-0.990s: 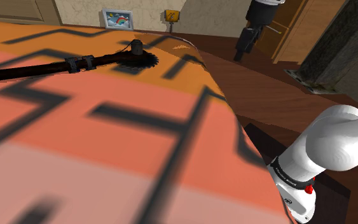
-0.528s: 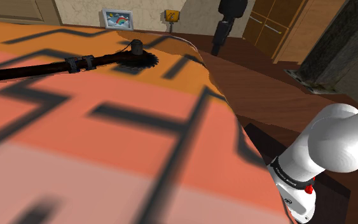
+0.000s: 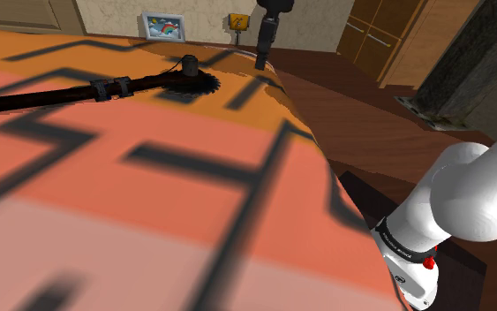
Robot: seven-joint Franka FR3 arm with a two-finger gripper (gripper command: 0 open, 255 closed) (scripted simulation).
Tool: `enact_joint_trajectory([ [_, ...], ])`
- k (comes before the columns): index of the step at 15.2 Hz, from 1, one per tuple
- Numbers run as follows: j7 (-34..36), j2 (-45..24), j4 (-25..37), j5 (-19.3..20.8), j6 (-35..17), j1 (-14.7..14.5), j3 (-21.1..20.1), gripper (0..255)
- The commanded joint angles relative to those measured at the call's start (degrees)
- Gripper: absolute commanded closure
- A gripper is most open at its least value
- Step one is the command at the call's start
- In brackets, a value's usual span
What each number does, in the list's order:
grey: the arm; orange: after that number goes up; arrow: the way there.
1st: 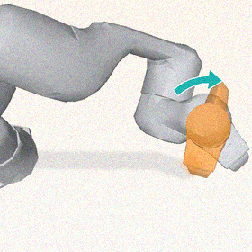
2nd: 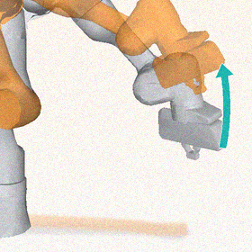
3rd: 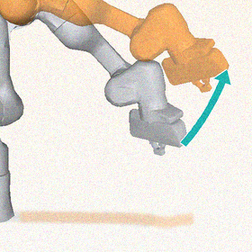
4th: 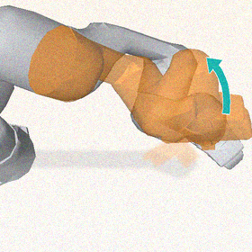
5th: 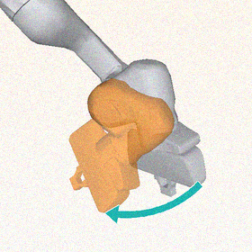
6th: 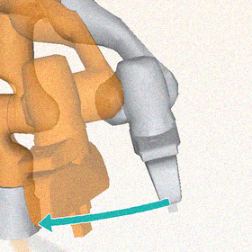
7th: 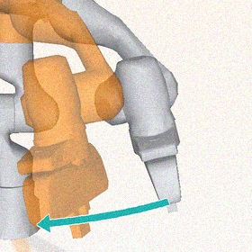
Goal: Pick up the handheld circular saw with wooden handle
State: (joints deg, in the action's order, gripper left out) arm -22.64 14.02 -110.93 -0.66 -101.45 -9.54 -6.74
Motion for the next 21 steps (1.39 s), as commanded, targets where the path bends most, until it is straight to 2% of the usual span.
enact_joint_trajectory([
  [1, -2.0, -3.2, 3.4, -0.1, 0.0, -1.1, -0.9, 0],
  [13, -11.6, -21.5, 27.0, 1.9, 4.3, -8.0, -7.6, 0],
  [21, -17.3, -34.0, 45.6, 5.8, 10.3, -14.8, -12.2, 0],
])
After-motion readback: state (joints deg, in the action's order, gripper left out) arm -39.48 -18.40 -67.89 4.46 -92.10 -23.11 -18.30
